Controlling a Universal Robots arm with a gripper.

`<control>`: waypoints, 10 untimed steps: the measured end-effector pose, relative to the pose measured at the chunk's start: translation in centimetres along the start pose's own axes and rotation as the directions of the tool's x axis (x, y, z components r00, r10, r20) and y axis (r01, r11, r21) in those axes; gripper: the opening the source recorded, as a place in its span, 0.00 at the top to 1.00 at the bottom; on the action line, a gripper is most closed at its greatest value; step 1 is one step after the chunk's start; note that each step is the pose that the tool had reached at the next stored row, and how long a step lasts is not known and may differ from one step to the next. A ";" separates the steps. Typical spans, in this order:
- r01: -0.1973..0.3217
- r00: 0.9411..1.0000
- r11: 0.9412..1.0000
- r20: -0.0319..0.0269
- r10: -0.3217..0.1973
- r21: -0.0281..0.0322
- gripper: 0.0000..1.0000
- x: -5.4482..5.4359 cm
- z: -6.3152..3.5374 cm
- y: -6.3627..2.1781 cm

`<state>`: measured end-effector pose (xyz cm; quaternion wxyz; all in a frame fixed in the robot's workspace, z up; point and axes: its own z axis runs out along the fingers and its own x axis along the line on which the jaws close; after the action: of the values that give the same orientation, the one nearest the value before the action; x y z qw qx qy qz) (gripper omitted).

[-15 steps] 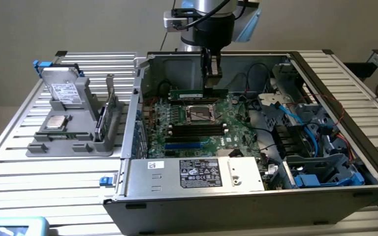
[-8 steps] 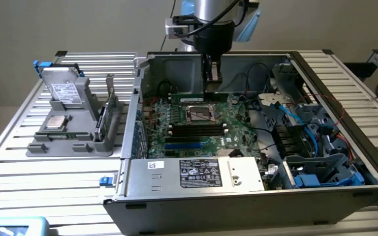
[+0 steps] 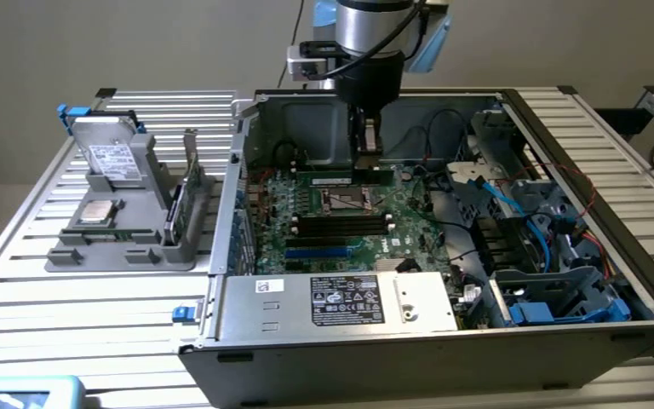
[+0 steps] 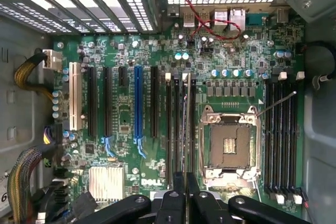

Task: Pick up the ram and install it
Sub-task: 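Insert the ram into the slot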

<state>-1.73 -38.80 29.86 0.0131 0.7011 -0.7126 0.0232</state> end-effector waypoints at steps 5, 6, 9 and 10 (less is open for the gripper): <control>-0.001 1.000 1.000 0.000 0.001 0.000 0.87 0.3 0.89 -0.02; -0.001 1.000 1.000 0.000 0.001 0.000 0.87 0.4 1.04 -0.03; -0.001 1.000 1.000 0.000 0.001 0.000 0.87 0.8 1.49 -0.07; -0.001 1.000 1.000 -0.001 0.001 0.000 0.87 0.8 1.65 -0.08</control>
<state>-1.65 -39.70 28.25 0.0134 0.7008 -0.7129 0.0235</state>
